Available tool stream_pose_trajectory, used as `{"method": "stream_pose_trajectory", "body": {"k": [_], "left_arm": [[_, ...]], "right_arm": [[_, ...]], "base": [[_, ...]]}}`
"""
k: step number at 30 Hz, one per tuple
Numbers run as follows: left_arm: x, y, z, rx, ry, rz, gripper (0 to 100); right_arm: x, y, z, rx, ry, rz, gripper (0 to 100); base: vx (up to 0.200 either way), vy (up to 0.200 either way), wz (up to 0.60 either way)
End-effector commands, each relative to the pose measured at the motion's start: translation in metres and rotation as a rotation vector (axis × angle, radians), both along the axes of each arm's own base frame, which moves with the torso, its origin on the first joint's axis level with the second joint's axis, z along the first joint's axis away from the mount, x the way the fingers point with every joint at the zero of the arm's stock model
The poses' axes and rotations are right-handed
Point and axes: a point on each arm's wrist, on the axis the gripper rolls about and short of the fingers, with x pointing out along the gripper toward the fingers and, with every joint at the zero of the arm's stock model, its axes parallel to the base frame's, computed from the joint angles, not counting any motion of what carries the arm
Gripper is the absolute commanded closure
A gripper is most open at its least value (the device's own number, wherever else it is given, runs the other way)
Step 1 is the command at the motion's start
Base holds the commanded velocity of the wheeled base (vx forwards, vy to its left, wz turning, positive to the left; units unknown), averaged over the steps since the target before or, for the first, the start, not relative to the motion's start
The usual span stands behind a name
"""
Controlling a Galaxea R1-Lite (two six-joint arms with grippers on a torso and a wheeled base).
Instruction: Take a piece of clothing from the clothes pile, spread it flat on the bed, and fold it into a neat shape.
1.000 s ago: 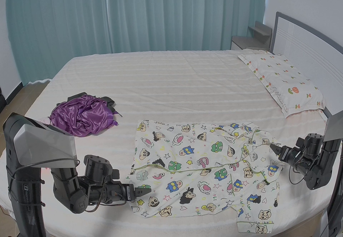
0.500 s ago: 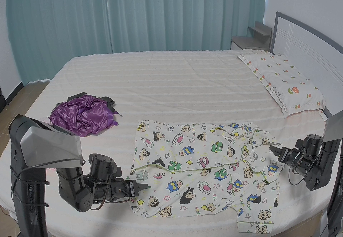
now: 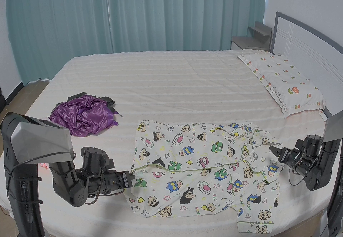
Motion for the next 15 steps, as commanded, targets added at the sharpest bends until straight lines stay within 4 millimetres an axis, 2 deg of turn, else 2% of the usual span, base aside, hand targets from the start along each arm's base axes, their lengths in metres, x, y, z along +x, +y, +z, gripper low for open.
{"method": "stream_pose_trajectory", "body": {"k": [1, 10, 15], "left_arm": [[0.012, -0.003, 0.017, -0.014, -0.081, 0.016, 100], [0.036, -0.001, 0.023, 0.029, -0.112, 0.035, 100], [0.046, 0.001, 0.019, 0.040, -0.108, 0.041, 100]], "right_arm": [[0.001, -0.001, 0.003, -0.002, -0.023, -0.001, 0], [0.001, -0.001, 0.003, -0.002, -0.021, -0.001, 0], [0.001, -0.001, 0.002, -0.003, -0.021, -0.003, 0]], "base": [[0.000, 0.000, 0.00], [0.000, 0.000, 0.00], [0.000, 0.000, 0.00]]}}
